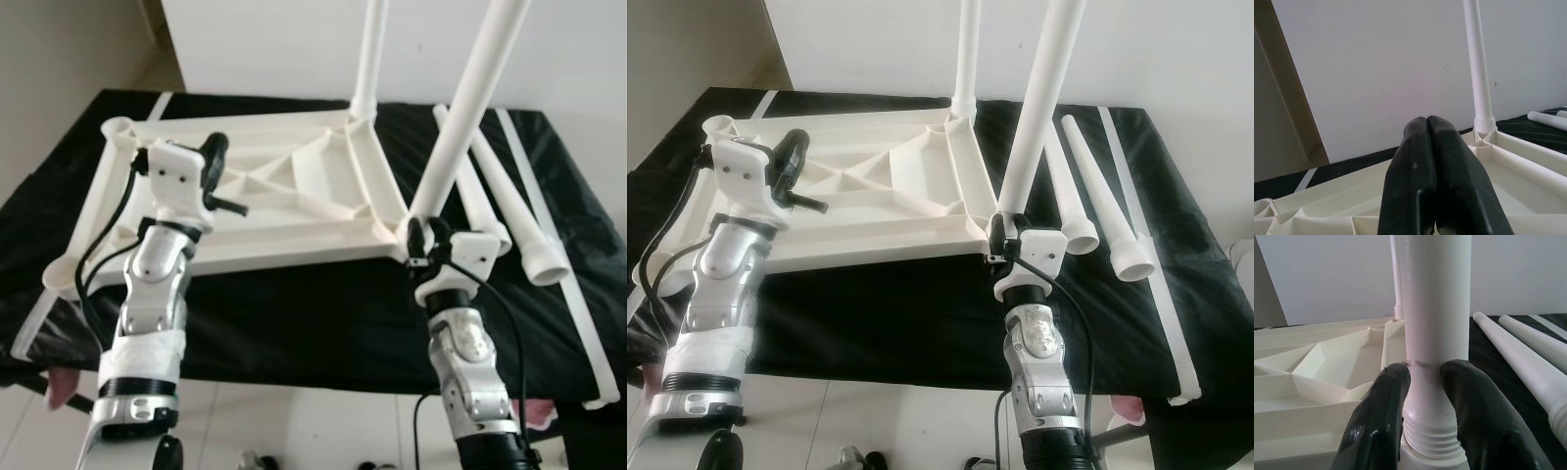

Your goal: Building children table

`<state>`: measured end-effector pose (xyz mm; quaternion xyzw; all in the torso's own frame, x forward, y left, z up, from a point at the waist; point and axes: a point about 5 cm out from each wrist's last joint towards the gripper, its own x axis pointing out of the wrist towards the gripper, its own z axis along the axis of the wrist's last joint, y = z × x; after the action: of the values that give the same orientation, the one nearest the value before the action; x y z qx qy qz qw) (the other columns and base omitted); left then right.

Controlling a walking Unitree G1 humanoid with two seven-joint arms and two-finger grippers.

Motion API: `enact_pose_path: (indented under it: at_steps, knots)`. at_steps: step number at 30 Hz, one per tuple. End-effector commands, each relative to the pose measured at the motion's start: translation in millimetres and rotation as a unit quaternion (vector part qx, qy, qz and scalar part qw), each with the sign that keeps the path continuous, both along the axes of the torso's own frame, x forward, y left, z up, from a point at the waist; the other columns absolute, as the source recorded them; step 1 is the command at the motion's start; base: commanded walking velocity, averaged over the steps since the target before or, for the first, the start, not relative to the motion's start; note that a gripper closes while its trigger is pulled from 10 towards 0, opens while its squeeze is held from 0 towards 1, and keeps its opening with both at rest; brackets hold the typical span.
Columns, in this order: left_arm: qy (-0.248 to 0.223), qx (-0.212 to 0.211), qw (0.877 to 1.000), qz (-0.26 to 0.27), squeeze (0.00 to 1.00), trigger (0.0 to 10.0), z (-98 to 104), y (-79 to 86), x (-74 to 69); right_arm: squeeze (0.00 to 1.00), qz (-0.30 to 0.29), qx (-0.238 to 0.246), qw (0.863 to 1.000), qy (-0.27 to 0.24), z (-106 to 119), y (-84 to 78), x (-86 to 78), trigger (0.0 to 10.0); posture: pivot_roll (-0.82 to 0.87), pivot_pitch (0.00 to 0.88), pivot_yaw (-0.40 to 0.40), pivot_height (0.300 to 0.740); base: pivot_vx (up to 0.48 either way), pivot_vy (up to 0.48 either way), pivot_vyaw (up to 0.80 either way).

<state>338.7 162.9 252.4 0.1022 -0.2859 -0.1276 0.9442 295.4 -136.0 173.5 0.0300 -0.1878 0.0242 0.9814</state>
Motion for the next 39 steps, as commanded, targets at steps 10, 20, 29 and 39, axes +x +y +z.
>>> enact_pose_path:
  at_steps: [10, 20, 29, 39]
  knots:
    - [-0.002, -0.013, 0.999, 0.030, 0.00, 10.0, 2.5, 3.2, 1.4, 0.00, 0.000, 0.006, 1.000, 0.002, -2.4, 0.8, -0.5, 10.0, -0.06, 0.148, 0.024, 0.740, 0.000, 0.000, 0.00]
    - [-0.002, -0.013, 0.999, 0.029, 0.00, 10.0, 2.5, 2.6, 0.9, 0.00, -0.001, 0.004, 1.000, 0.000, -2.3, 0.6, -0.7, 10.0, -0.06, 0.146, 0.023, 0.740, 0.000, 0.000, 0.00]
    - [-0.001, -0.014, 0.999, 0.031, 0.00, 10.0, 2.3, 2.4, 0.5, 0.00, -0.002, 0.003, 1.000, 0.001, -2.1, 0.8, -0.5, 10.0, -0.06, 0.149, 0.016, 0.740, 0.000, 0.000, 0.00]
    - [-0.001, -0.016, 0.999, 0.032, 0.00, 10.0, 1.4, 2.1, -0.1, 0.00, 0.000, -0.002, 1.000, 0.003, -2.1, 0.5, -0.5, 10.0, -0.06, 0.150, 0.011, 0.740, 0.000, 0.000, 0.00]
